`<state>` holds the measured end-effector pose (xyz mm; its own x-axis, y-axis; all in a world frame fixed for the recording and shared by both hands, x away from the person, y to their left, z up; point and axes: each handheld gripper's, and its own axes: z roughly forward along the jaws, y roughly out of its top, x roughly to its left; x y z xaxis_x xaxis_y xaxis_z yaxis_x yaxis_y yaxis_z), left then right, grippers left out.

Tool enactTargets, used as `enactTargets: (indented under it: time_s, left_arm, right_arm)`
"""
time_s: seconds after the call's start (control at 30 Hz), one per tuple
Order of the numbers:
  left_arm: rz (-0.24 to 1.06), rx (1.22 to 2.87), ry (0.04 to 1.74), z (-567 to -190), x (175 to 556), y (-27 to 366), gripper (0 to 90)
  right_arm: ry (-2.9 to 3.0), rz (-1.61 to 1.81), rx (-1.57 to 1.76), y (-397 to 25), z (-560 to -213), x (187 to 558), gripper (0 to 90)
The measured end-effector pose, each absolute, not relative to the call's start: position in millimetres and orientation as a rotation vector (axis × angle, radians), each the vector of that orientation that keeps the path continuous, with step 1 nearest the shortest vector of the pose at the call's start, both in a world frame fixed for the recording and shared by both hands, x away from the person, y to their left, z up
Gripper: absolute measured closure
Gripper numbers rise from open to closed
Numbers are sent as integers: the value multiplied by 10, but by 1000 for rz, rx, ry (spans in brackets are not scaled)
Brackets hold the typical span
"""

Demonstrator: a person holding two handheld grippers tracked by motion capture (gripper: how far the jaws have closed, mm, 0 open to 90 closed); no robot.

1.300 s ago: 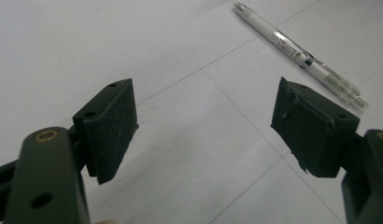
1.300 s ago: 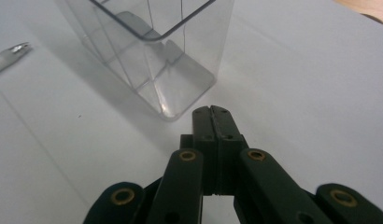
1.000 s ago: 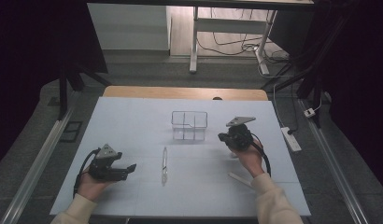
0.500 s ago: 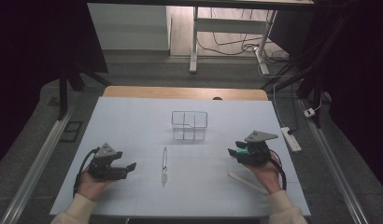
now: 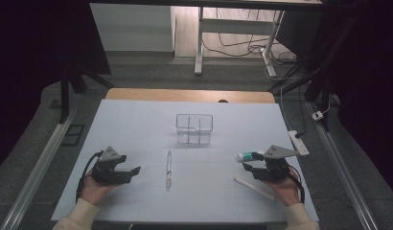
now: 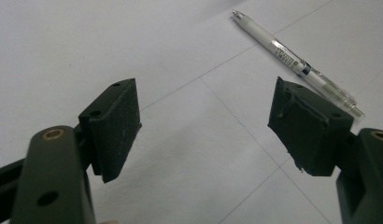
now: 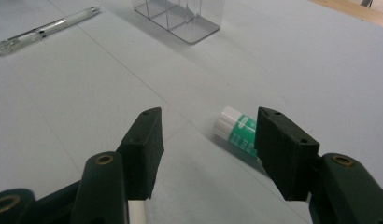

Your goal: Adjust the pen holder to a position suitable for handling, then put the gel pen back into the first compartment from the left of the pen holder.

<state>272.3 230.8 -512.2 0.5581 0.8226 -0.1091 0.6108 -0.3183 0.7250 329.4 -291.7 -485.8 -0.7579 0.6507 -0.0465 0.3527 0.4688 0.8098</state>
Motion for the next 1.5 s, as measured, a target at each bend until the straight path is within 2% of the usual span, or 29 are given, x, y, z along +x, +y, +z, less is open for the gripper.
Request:
enactTargets:
  time_s: [0.67, 1.5]
  left_arm:
    - [367, 2053, 1139, -5103, 2714, 2289, 264]
    - [392, 2044, 1147, -4950, 2819, 2043, 280]
  right_arm:
    - [2376, 1193, 842, -2996, -4893, 3280, 400]
    - [2383, 1177, 844, -3033, -4910, 3269, 397]
